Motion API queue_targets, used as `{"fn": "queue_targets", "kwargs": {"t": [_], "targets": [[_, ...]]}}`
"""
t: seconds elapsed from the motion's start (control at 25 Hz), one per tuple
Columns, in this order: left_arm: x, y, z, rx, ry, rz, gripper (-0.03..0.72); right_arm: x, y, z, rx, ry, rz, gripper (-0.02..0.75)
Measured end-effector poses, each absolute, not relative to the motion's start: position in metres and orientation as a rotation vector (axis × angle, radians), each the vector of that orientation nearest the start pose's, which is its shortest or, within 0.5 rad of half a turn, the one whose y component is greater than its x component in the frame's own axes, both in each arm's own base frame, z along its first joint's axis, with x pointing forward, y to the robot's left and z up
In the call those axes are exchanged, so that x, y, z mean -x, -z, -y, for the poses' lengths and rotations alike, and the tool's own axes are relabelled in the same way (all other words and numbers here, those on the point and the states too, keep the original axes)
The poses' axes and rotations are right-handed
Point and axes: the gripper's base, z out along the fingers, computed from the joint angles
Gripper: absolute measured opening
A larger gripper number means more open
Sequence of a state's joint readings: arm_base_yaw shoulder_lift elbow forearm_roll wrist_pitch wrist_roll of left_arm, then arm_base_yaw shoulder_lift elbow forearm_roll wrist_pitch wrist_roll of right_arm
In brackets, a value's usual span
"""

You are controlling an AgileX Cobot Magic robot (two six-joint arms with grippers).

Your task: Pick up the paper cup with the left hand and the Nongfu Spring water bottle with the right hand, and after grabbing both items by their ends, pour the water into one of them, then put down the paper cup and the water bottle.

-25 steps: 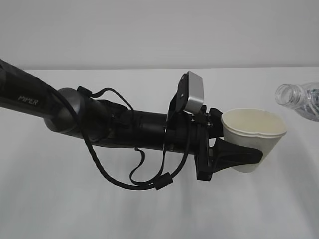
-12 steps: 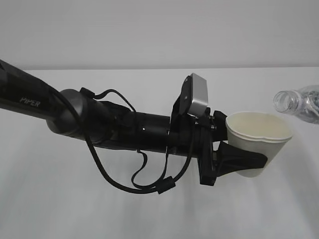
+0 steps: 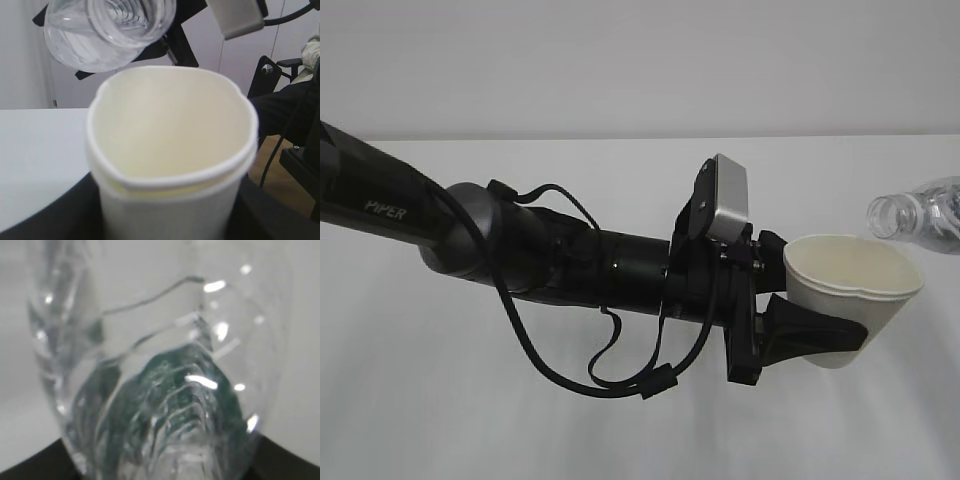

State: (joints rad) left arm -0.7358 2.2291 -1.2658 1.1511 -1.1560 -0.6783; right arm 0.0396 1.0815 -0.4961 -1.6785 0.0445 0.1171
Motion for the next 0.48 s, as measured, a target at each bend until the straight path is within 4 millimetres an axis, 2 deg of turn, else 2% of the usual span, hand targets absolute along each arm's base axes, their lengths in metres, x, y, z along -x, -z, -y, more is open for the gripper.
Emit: {"fn": "queue_targets", "kwargs": {"t": [0.48], "targets": [[-0.268,-0.1377,0.3452,-1.359,1.323,-1.221,0.424,-0.2124,-0.2472,-0.0036,1.614,0.988,-1.53,0.395]]}}
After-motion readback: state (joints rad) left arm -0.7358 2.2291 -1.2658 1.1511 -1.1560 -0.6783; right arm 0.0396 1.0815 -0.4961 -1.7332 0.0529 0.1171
